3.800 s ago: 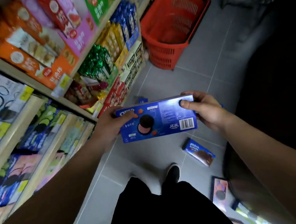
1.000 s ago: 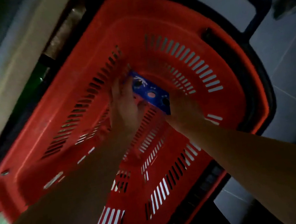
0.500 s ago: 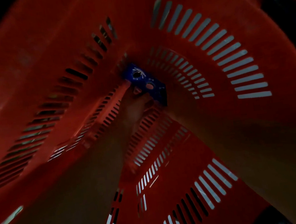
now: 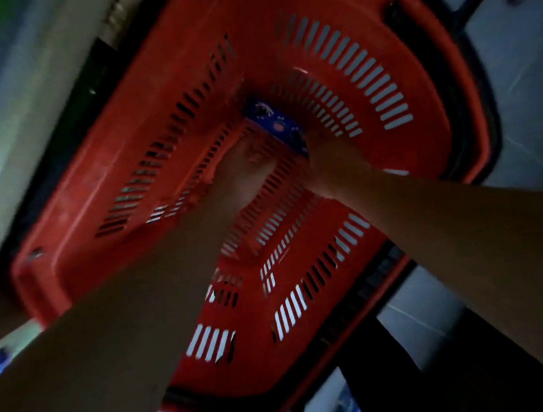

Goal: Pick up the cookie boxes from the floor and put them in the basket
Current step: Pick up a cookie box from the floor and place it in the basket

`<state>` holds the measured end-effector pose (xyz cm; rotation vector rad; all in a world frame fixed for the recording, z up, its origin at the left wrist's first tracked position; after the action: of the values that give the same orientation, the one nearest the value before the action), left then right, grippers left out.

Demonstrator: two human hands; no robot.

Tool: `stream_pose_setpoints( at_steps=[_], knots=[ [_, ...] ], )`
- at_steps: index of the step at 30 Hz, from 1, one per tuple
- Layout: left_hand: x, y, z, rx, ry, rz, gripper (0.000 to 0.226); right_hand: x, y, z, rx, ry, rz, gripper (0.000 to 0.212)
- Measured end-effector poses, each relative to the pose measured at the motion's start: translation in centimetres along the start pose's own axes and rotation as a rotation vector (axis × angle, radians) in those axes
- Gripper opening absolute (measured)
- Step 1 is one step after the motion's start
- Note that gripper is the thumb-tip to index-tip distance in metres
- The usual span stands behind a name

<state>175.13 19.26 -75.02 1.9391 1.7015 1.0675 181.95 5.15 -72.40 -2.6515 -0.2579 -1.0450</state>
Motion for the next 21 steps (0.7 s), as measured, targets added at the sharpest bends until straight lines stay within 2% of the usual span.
stream_pose_setpoints(
  at_steps=[3, 6, 8, 12, 16, 21],
  knots=[
    [2.3, 2.8, -6.5, -0.042, 0.022, 0.153, 0.057, 3.0, -1.5, -7.2, 0.013, 0.012, -0.043, 0.074],
    [4.5, 5.8, -13.6, -0.105, 0.001, 0.301, 0.070, 6.7, -3.2, -14.5, 0.034, 0.061, -0.015, 0.068],
    [6.1, 7.9, -18.4, -0.146, 0.008, 0.397, 0.070, 8.7, -4.2, -19.6, 0.056, 0.090, -0.012, 0.065],
    [8.3, 11.3, -27.2, -0.200, 0.059, 0.464, 0.078, 11.9, -6.1, -28.5, 0.108, 0.132, -0.094, 0.061],
    [9.6, 14.5, -36.1, -0.235, 0.126, 0.535, 0.071, 14.2, -7.9, -35.4, 0.187, 0.148, -0.172, 0.058],
    [10.2, 16.5, -45.3, -0.155, 0.238, 0.474, 0.061, 14.6, -10.0, -41.0, 0.366, 0.142, -0.284, 0.062]
  ],
)
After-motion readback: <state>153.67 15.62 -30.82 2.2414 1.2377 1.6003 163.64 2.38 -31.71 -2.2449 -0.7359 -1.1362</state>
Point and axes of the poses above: each hand's wrist, its own z-axis towards the middle knuckle, its own x-axis out of the back of the hand, y = z × x, the point moved 3 cm from there along z, towards the middle knuckle, and after that the axes turned 1 degree about -x, right-handed, at the moved point
